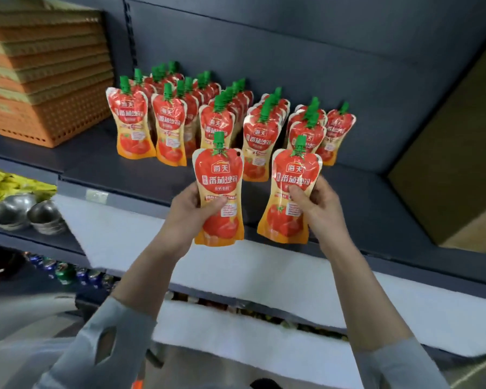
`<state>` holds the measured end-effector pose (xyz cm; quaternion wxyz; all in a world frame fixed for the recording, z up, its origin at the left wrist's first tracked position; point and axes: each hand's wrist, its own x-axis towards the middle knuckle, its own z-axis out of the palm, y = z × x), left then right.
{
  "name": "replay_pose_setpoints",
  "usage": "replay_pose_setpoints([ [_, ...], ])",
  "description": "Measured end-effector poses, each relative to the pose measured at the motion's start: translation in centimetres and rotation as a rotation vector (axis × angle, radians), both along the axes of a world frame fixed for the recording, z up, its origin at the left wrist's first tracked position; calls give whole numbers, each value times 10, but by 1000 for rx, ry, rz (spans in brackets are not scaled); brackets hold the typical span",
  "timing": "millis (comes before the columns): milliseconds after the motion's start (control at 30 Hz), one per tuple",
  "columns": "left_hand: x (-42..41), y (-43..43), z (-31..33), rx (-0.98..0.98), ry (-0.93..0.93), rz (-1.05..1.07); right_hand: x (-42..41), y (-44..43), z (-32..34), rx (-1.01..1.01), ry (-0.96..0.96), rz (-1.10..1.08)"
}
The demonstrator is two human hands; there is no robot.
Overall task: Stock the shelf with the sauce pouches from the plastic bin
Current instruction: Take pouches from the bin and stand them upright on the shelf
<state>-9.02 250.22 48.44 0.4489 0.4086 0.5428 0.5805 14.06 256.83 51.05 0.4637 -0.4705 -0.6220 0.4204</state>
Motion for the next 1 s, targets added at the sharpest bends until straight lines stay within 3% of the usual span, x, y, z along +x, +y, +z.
replay_pose_setpoints([
  [200, 33, 30, 7, -1, 2, 39, 43, 56, 5, 24, -39, -96],
  [533, 48, 46, 4, -41, 13, 130, 27, 119, -4, 36, -62, -113],
  [667, 50, 51, 2, -53, -5, 141, 17, 135, -10, 17, -17, -104],
  [1000, 68, 66, -1, -40, 6, 83, 23, 144, -7, 73, -144, -77],
])
